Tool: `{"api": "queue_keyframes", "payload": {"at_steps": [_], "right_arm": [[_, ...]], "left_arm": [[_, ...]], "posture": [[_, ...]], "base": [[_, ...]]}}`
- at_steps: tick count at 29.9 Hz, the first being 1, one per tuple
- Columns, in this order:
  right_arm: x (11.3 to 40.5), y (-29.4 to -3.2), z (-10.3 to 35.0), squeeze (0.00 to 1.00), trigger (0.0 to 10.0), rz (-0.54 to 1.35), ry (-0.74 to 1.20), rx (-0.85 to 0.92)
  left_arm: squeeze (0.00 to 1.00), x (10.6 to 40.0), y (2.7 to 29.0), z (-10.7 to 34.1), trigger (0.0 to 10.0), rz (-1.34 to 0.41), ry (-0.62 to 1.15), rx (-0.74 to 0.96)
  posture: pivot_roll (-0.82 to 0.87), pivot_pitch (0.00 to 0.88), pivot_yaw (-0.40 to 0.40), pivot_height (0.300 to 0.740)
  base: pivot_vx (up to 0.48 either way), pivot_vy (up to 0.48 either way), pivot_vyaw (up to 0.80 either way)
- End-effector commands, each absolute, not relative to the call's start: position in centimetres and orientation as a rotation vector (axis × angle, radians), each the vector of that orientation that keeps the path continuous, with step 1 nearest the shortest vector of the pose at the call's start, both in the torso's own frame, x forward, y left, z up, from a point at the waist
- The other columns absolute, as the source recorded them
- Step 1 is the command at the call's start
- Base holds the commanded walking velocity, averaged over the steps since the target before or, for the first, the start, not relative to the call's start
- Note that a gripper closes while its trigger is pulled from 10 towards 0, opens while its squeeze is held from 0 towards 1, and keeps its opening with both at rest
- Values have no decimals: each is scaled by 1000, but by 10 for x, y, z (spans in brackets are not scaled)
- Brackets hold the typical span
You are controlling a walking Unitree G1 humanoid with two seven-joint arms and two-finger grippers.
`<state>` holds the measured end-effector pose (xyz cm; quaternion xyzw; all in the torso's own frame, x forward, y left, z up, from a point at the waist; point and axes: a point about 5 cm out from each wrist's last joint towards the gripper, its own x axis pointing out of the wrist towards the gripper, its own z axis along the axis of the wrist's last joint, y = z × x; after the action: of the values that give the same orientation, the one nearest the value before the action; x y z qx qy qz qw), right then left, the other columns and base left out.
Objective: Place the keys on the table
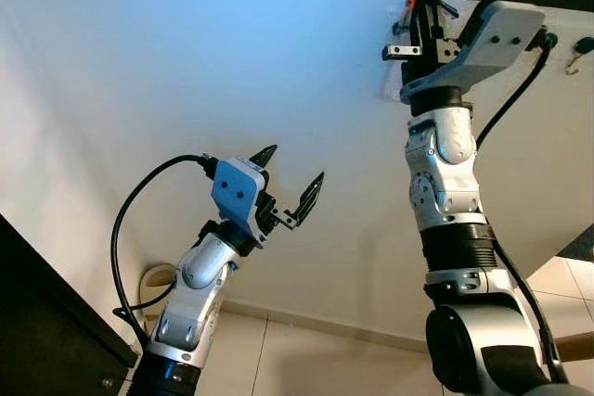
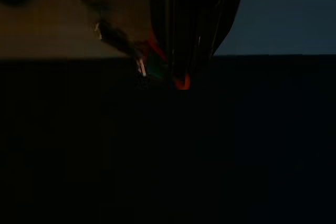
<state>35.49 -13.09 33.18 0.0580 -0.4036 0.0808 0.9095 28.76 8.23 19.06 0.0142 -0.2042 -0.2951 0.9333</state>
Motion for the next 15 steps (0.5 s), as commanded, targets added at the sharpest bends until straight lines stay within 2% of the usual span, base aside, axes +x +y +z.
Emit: {"api": "queue_keyframes", "payload": {"at_steps": [1, 2, 3, 5, 6, 9, 10, 11, 13, 14, 15], "right_arm": [[346, -124, 340, 0, 588, 213, -903, 124], [345, -122, 338, 0, 1765, 221, -911, 126], [342, -119, 332, 0, 6510, 221, -918, 117], [341, -118, 330, 0, 6510, 219, -918, 113], [340, -118, 327, 0, 10000, 221, -917, 116], [338, -116, 319, 0, 10000, 222, -907, 118], [338, -116, 318, 82, 10000, 223, -905, 118], [336, -116, 317, 604, 10000, 226, -906, 117], [336, -116, 316, 604, 10000, 227, -907, 117], [336, -116, 316, 973, 10000, 226, -909, 116], [335, -116, 316, 1000, 10000, 225, -911, 116]], "left_arm": [[0, 286, 80, 192, 10000, -619, -421, 41], [0, 286, 79, 192, 10000, -619, -422, 41], [0, 286, 79, 192, 10000, -618, -422, 40], [0, 286, 79, 192, 10000, -618, -422, 40], [0, 286, 79, 192, 10000, -618, -422, 39], [0, 286, 79, 192, 10000, -617, -422, 38], [0, 286, 79, 192, 10000, -617, -422, 37], [0, 286, 79, 192, 10000, -617, -422, 36], [0, 286, 79, 192, 10000, -617, -422, 36], [0, 286, 79, 192, 10000, -618, -422, 36], [0, 286, 79, 192, 10000, -619, -422, 35]], "posture": [[54, 91, -21, 740], [53, 93, -20, 740], [53, 93, -21, 740], [53, 93, -21, 740], [54, 94, -22, 740], [55, 95, -22, 740], [55, 95, -22, 740], [55, 95, -22, 740], [55, 95, -22, 740], [53, 95, -20, 740], [52, 94, -20, 740]], "base": [[0, 0, 0], [0, 0, 0], [0, 0, 0], [0, 0, 0], [0, 0, 0], [0, 0, 0], [0, 0, 0], [0, 0, 0], [0, 0, 0], [0, 0, 0], [0, 0, 0]]}}
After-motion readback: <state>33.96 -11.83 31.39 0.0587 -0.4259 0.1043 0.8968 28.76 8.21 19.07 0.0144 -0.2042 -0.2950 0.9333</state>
